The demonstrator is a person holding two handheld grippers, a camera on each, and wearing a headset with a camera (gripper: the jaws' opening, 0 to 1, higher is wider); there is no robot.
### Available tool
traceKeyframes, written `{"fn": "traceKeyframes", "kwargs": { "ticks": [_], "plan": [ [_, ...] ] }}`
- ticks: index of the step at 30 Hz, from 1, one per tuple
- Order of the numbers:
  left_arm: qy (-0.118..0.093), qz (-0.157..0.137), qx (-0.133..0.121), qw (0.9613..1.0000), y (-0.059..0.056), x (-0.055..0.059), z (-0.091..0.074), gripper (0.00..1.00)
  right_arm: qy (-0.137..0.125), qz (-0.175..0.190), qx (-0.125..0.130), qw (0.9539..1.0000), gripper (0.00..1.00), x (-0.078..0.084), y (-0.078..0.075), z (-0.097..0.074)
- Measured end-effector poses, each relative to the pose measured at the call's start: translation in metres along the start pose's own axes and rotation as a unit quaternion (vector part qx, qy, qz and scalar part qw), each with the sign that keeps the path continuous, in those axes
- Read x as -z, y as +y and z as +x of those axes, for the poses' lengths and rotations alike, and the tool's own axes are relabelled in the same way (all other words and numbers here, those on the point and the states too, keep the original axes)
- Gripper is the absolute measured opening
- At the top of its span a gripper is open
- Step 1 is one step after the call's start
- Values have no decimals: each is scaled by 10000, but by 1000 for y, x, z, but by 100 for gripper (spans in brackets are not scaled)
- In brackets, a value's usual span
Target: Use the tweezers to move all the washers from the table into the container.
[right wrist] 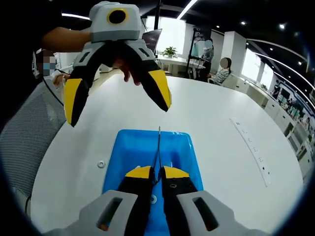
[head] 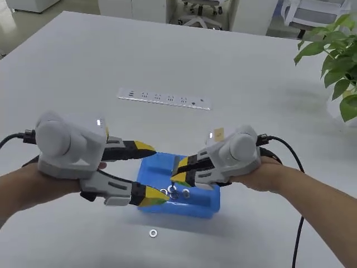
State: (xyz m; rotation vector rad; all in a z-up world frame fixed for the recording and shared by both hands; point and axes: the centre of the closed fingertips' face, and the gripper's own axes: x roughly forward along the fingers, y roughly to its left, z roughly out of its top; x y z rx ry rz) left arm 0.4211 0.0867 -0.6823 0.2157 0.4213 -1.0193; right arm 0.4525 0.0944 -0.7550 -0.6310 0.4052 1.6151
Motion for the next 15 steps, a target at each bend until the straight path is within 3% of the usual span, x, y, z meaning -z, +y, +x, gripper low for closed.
{"fn": "traceKeyframes", "kwargs": {
  "ticks": [15],
  "plan": [
    [120,218,148,9996,16,-2,20,28,-12,-55,-40,10000,8,0,1,2]
  ]
}}
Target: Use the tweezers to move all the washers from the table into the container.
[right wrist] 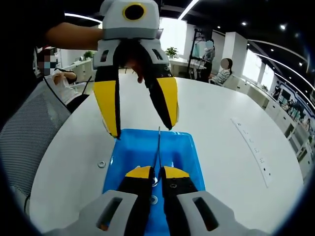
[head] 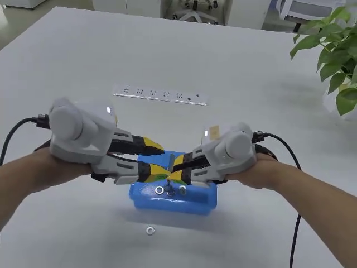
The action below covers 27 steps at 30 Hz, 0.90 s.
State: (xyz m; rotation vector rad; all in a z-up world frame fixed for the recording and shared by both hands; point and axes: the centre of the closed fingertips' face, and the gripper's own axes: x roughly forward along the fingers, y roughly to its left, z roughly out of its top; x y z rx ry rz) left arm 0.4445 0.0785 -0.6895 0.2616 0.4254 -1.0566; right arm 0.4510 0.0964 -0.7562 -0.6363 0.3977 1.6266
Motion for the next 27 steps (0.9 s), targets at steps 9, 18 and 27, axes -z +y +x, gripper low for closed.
{"fn": "traceKeyframes", "kwargs": {
  "ticks": [9,18,27],
  "plan": [
    [85,194,135,9997,3,1,11,17,23,-69,-10,10000,8,0,0,0],
    [121,330,256,9991,1,1,16,7,76,-252,-59,9996,8,0,2,1],
    [119,472,301,9984,0,1,17,6,92,-295,-58,9995,11,-1,2,0]
  ]
}}
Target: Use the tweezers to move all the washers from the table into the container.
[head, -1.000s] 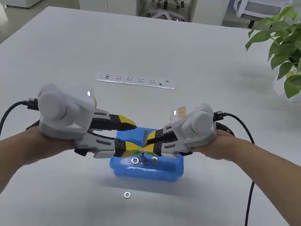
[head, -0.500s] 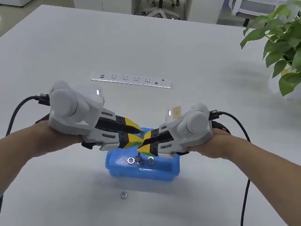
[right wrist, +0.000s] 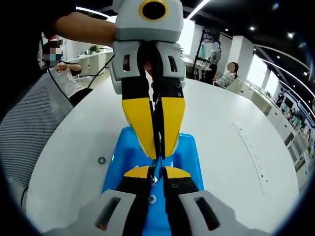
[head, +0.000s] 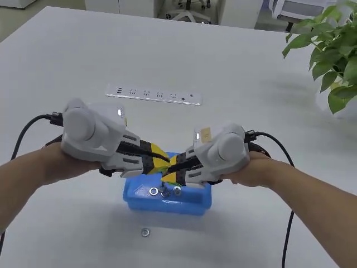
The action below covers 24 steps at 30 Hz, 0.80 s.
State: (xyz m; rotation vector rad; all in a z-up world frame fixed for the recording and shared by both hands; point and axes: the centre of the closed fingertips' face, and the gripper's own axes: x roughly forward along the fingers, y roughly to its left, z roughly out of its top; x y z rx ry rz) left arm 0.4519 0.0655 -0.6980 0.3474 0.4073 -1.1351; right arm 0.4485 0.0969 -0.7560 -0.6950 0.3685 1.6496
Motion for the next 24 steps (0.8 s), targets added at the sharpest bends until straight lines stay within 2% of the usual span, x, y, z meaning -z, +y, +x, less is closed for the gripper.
{"fn": "traceKeyframes", "kwargs": {
  "ticks": [15,24],
  "plan": [
    [-44,-39,-80,10000,0,-6,-6,5,3,86,134,9999,19,-4,0,-9],
    [-62,-70,-186,9998,-2,-15,-17,5,-45,377,409,9984,26,-12,0,-24]
  ]
}}
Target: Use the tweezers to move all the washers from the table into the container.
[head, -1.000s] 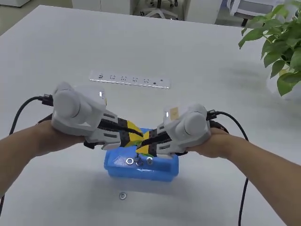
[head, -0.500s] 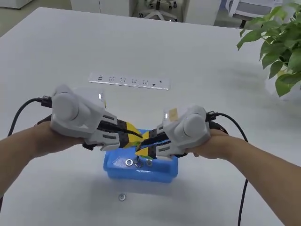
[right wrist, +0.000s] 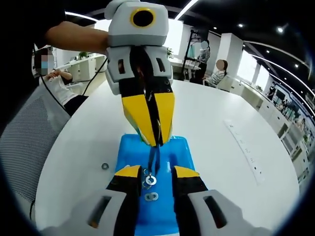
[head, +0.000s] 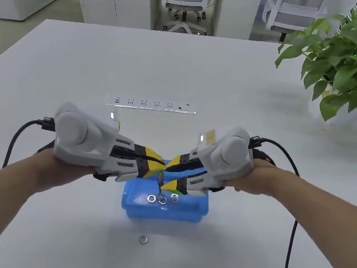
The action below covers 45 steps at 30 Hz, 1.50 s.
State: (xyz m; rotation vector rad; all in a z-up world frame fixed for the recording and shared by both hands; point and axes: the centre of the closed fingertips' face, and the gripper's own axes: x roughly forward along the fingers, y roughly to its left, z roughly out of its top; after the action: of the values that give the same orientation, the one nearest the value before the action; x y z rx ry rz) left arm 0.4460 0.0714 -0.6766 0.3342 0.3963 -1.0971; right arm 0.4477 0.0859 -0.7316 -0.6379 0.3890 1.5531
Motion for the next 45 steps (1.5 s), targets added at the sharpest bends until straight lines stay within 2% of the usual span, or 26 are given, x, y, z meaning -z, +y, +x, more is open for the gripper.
{"fn": "traceKeyframes", "kwargs": {
  "ticks": [6,17,30,41,45],
  "plan": [
    [21,-2,-66,10000,-3,-6,-8,5,-45,269,186,9995,35,-2,3,-13],
    [95,-11,-212,9997,-10,-16,-24,5,-30,633,412,9971,54,5,15,-41],
    [159,-82,-406,9990,-19,-20,-44,5,-93,1069,606,9924,75,14,35,-64],
    [181,-166,-457,9987,-28,-19,-57,5,-126,1206,825,9892,92,24,45,-77],
    [164,-176,-444,9987,-33,-19,-59,5,-238,1231,923,9878,100,24,47,-81]
  ]
}}
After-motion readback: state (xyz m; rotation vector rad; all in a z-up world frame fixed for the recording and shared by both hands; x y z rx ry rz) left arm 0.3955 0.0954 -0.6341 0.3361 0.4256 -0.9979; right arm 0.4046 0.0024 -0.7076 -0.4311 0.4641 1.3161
